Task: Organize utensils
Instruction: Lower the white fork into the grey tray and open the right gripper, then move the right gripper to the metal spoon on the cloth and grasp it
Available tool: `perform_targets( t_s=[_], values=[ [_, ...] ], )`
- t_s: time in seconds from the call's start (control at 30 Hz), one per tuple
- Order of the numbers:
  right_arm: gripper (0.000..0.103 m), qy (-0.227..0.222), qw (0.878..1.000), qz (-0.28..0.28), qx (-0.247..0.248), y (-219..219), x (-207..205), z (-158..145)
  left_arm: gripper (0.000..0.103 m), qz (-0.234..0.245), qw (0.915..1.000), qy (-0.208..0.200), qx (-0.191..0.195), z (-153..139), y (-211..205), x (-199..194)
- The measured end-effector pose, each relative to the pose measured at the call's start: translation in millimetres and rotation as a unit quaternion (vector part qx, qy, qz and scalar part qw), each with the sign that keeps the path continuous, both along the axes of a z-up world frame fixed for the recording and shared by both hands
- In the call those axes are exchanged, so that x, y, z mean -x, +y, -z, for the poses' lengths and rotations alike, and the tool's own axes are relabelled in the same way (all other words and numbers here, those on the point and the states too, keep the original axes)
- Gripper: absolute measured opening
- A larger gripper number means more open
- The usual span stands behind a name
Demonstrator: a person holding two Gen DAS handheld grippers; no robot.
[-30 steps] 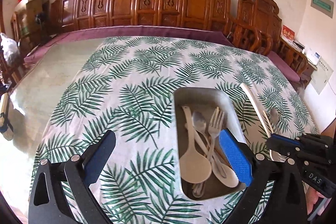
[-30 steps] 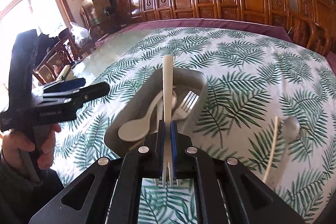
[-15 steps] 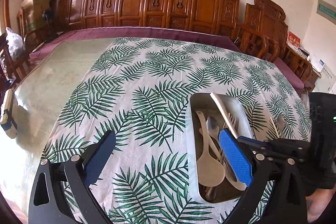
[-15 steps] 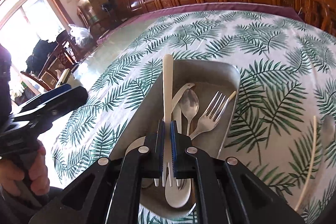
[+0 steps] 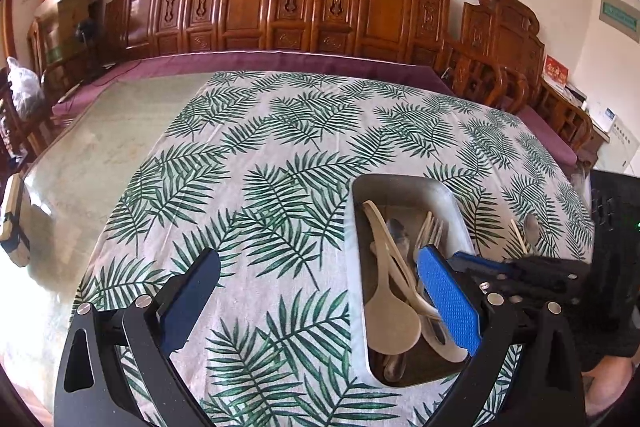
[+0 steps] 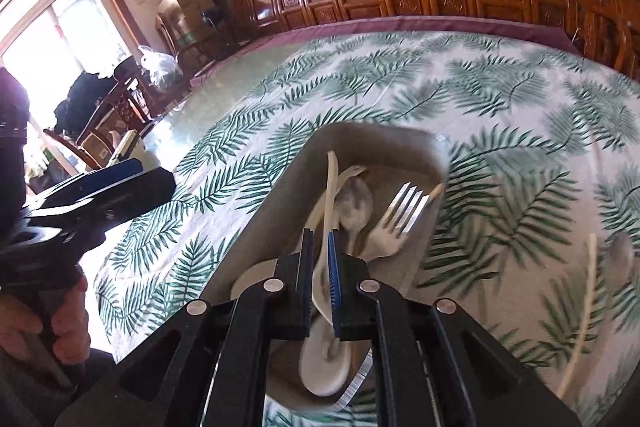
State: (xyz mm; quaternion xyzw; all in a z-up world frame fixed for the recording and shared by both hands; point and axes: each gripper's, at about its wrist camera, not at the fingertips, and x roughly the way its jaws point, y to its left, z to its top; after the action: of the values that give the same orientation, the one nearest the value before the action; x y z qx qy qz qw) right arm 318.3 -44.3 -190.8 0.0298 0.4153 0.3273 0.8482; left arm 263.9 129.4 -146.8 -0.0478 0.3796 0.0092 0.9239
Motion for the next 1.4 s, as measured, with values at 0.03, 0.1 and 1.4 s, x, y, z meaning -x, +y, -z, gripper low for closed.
perform_targets(
  t_s=[0.03,0.1,1.4],
  values=[
    [0.010,-0.010,1.000,0.000,0.005,-7,2,-4,0.095,0.003,1.0000,0.000,0.001,0,-3,1],
    [0.010,-0.025,1.000,0.004,0.015,-21,6,-10,0.095,0.011,0.9999,-0.001,0.001,-1,-10,1],
    [0.045,0.003,0.989,0.122,0.087,-201,-77,66,0.095,0.107,0.9939,0.016,-0.019,21,-164,-2]
  ],
)
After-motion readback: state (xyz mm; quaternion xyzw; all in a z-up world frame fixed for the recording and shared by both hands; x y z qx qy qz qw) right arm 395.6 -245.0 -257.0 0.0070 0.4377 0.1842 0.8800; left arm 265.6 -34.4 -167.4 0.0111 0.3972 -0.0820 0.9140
